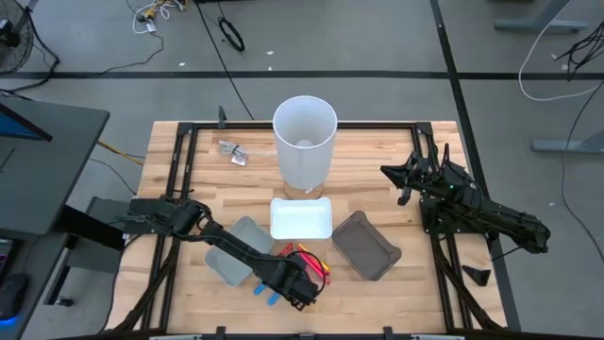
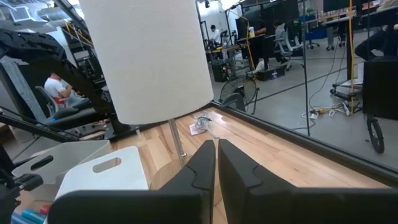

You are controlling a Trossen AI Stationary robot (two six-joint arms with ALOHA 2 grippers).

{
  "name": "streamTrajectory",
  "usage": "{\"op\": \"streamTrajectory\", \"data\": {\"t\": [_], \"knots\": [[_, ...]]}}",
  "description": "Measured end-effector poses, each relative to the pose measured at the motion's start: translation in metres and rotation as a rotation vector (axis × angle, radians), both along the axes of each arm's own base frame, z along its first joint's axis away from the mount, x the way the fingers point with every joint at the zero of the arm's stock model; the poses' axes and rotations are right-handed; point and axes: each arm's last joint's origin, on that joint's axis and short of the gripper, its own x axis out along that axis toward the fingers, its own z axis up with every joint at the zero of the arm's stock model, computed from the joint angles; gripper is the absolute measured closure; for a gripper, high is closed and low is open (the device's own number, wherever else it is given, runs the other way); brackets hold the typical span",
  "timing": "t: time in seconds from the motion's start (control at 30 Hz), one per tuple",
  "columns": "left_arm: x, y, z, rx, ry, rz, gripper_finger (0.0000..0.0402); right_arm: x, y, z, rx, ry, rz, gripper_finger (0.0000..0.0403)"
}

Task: Pick & Place Markers
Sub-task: Put the bottom blue highlighter pen in the gray bin

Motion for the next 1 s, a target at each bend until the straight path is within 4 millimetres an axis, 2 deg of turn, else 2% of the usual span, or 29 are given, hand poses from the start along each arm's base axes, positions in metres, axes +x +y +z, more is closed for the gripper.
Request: {"op": "streamTrajectory", "data": {"t": [0.23, 0.77, 1.0], "knots": [[0.000, 0.000, 0.000, 0.005, -0.005, 0.004, 0.0325, 0.000, 0.000, 0.000, 0.000, 0.000, 0.000, 0.0379], [0.000, 0.000, 0.004, -0.002, -0.006, 0.019, 0.0327, 0.000, 0.000, 0.000, 0.000, 0.000, 0.000, 0.0379], [-0.004, 0.004, 0.023, -0.018, -0.019, 0.013, 0.0327, 0.000, 0.000, 0.000, 0.000, -0.001, 0.000, 0.0379]]}}
